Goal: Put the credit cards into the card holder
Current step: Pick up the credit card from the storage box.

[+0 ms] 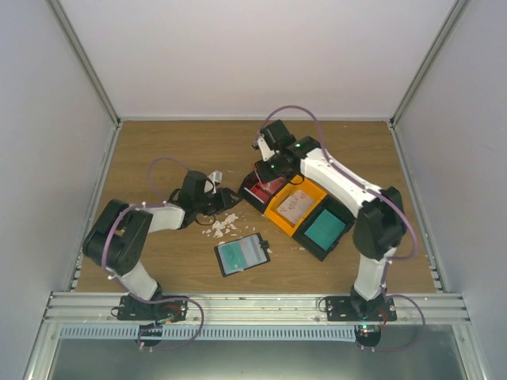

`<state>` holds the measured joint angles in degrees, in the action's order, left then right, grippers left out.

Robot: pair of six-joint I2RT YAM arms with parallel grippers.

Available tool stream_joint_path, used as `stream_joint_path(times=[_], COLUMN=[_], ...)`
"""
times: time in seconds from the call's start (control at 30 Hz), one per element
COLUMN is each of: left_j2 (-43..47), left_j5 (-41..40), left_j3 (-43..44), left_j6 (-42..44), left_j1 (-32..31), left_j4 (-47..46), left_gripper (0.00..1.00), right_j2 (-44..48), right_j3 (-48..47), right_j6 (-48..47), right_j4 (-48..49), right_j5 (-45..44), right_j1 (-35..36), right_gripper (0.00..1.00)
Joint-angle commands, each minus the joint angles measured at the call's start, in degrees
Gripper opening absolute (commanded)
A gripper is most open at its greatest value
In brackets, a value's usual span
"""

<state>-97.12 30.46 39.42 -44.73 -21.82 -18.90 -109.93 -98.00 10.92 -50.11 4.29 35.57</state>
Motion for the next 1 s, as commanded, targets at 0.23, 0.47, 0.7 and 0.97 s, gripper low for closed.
stream_joint_path(times=[0.23, 0.47, 0.7, 0.97], left_j2=[26.94, 35.47, 39.12, 39.63], left_j5=[5.95, 16.04, 18.93, 23.69], left_j3=[-11.27, -14.72, -17.89, -21.70], left_j6=[2.68, 2.31, -0.80, -5.63], left_j1=[-0.88, -2.05, -3.67, -5.10], left_j4=[-2.53, -2.77, -4.50, -12.95], left_gripper=[0.71, 0.76, 0.58, 0.22], right_j2=[25.62, 34.70, 38.57, 39.16], right_j3=[31.87, 49.37, 55.87, 59.36], right_j6=[12.31, 25.43, 30.40, 31.27], right_j4=[27.77, 52.57, 63.25, 65.89], right_j5=[24.40, 41.35, 45.87, 47.38], right_j1=[0.81, 2.21, 3.67, 3.96], right_gripper=[0.00, 0.00, 0.02, 0.02])
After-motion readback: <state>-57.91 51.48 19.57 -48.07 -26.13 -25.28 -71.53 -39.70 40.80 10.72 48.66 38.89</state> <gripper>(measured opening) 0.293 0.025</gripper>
